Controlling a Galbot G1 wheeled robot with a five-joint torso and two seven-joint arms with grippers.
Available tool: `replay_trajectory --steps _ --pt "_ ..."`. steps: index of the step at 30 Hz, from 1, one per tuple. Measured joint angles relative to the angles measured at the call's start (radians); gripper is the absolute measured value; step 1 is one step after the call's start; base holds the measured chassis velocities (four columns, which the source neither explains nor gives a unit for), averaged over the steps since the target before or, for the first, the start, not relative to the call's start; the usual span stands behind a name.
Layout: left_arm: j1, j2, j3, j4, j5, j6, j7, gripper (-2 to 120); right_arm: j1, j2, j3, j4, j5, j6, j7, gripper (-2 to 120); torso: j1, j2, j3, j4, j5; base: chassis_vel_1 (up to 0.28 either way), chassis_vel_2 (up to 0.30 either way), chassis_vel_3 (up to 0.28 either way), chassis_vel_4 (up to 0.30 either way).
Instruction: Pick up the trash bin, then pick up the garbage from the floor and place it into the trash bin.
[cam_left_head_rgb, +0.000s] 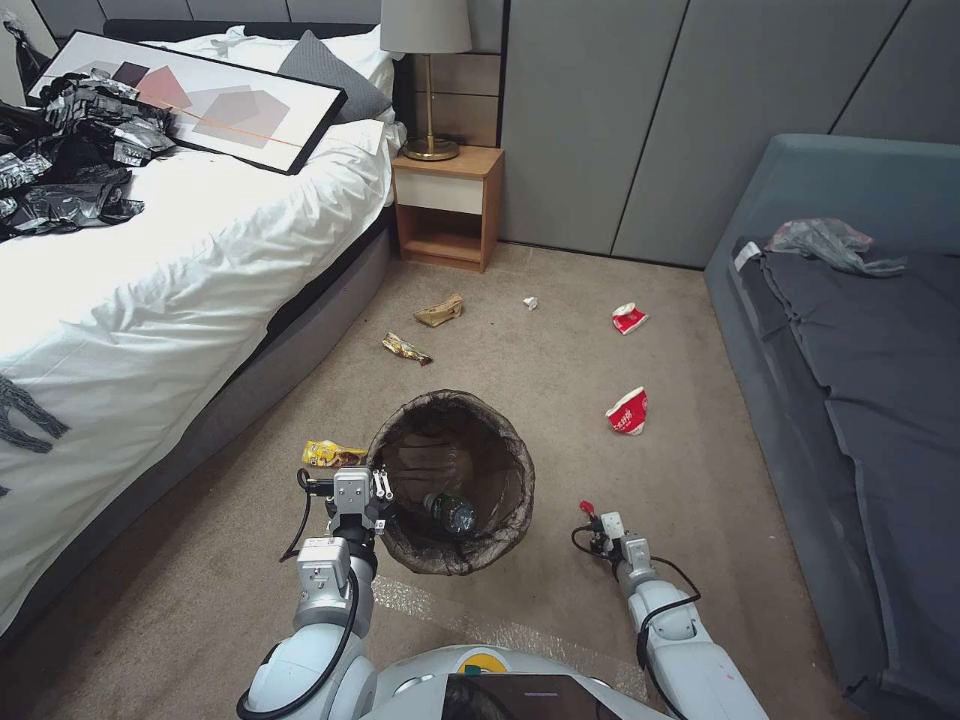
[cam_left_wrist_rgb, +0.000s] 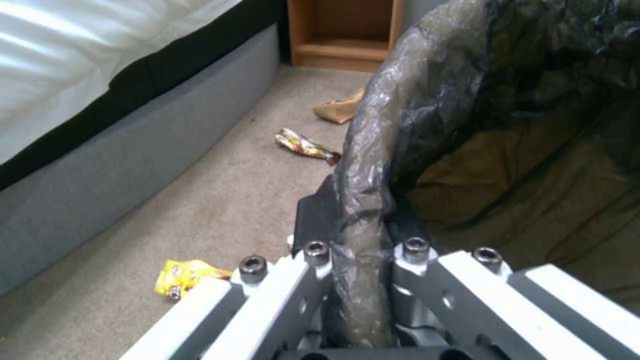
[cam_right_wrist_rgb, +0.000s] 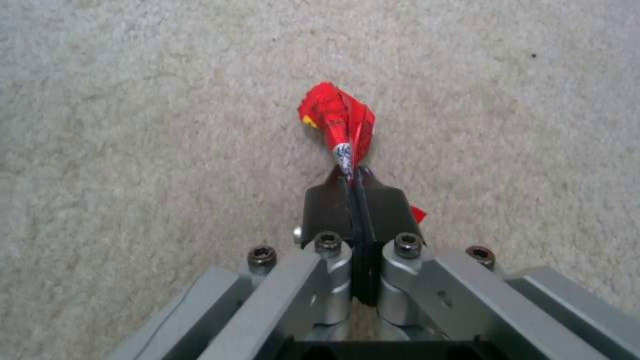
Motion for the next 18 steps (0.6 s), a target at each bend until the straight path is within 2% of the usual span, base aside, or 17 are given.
replay_trajectory --steps 10,17,18 --pt "0.0 0.0 0.0 0.0 0.0 0.0 0.0 3 -0.015 0.0 0.005 0.032 -0.003 0.031 0.011 0 0.0 0.0 0.0 0.0 0.0 0.0 0.0 0.0 0.0" --pt "0.0 0.0 0.0 0.0 0.0 0.0 0.0 3 -0.071 0.004 0.018 0.176 0.008 0.147 0.027 0 0.0 0.0 0.0 0.0 -0.0001 0.0 0.0 0.0 0.0" --pt "0.0 0.0 0.0 0.0 0.0 0.0 0.0 3 -0.084 0.005 0.021 0.22 0.023 0.201 0.015 0 0.0 0.0 0.0 0.0 0.0 0.0 0.0 0.0 0.0"
